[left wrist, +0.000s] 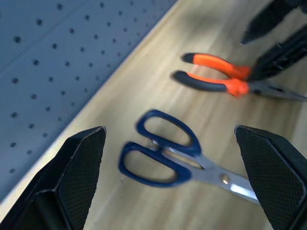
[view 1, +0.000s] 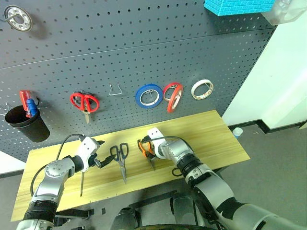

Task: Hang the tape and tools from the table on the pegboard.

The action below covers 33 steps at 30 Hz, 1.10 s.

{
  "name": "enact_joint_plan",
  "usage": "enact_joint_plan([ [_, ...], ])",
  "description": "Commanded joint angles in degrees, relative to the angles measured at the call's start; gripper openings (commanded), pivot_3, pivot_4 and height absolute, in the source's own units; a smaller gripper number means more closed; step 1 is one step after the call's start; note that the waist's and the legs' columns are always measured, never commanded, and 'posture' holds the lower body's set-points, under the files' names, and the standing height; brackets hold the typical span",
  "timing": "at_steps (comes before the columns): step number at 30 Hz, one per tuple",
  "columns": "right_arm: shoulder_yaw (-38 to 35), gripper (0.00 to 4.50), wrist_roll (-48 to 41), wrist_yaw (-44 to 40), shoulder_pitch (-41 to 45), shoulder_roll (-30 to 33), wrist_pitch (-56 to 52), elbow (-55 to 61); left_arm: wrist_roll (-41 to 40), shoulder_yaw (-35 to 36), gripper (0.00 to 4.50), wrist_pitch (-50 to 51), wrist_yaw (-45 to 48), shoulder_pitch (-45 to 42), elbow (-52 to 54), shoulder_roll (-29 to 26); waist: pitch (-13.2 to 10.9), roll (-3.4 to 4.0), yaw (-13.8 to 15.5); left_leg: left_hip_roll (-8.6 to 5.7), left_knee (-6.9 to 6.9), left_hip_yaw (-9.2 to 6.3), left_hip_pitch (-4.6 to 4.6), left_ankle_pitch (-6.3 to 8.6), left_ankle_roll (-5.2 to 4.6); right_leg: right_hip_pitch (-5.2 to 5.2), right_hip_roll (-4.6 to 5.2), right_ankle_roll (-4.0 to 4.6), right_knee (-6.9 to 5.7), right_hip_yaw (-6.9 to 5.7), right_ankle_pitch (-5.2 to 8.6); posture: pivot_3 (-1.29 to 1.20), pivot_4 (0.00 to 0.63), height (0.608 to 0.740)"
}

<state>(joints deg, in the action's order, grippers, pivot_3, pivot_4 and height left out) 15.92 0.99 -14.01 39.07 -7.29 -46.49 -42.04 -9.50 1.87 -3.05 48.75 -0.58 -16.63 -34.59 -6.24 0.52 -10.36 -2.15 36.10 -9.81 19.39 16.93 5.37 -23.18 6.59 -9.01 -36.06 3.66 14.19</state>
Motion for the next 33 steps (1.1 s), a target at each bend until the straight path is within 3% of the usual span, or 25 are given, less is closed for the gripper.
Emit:
enact_joint_plan([
  [1, 2.9, 4.39, -0.6, -1.1, -3.0, -5.3, -1.5, 6.7, -0.8, 1.8, 4.49, 0.9, 0.4, 1.7, 3.0, -1.6, -0.4, 0.03, 0.0, 0.0, -0.01, 0.0, -0.01, 0.0, 0.0, 0.0, 0.0, 0.0, -0.02, 0.0, 0.02, -0.13, 0.148, 0.738],
  [6, 4.2, 4.39, -1.0, -0.8, -5.4, -5.3, -1.9, 9.8, -1.1, 2.2, 4.49, 1.2, 0.9, 2.5, 2.6, -2.7, -1.9, -0.09, 0.1, -0.01, 0.02, -0.01, 0.05, 0.0, 0.0, -0.02, 0.0, -0.01, -0.02, 0.0, 0.03, -0.14, 0.175, 0.738],
  [15, 3.4, 4.39, -0.7, 2.5, -4.2, -6.3, 1.9, 4.8, -1.6, 3.6, 4.49, -0.4, 1.9, 3.2, -0.1, -3.0, -3.2, -0.14, 0.0, 0.0, -0.06, 0.0, 0.13, 0.01, 0.0, -0.18, 0.0, 0.02, 0.0, 0.0, 0.08, -0.15, 0.193, 0.738],
  [26, -2.3, 4.39, -2.8, 7.0, 4.0, -9.0, 8.1, -8.6, -2.6, 4.7, 4.49, -2.8, 1.5, 4.9, -1.9, -1.8, -3.2, -0.16, 0.1, 0.0, -0.04, 0.01, 0.1, 0.01, -0.01, -0.12, 0.01, 0.02, 0.0, 0.0, 0.08, -0.13, 0.182, 0.738],
  [33, -0.7, 4.39, -2.0, 7.2, 5.0, -10.5, 8.6, -11.9, -2.8, 5.2, 4.49, -4.3, 1.6, 5.2, -3.4, -1.6, -3.2, -0.18, 0.1, 0.0, -0.06, 0.01, 0.1, 0.01, -0.01, -0.12, 0.01, 0.02, 0.01, 0.0, 0.08, -0.12, 0.176, 0.738],
])
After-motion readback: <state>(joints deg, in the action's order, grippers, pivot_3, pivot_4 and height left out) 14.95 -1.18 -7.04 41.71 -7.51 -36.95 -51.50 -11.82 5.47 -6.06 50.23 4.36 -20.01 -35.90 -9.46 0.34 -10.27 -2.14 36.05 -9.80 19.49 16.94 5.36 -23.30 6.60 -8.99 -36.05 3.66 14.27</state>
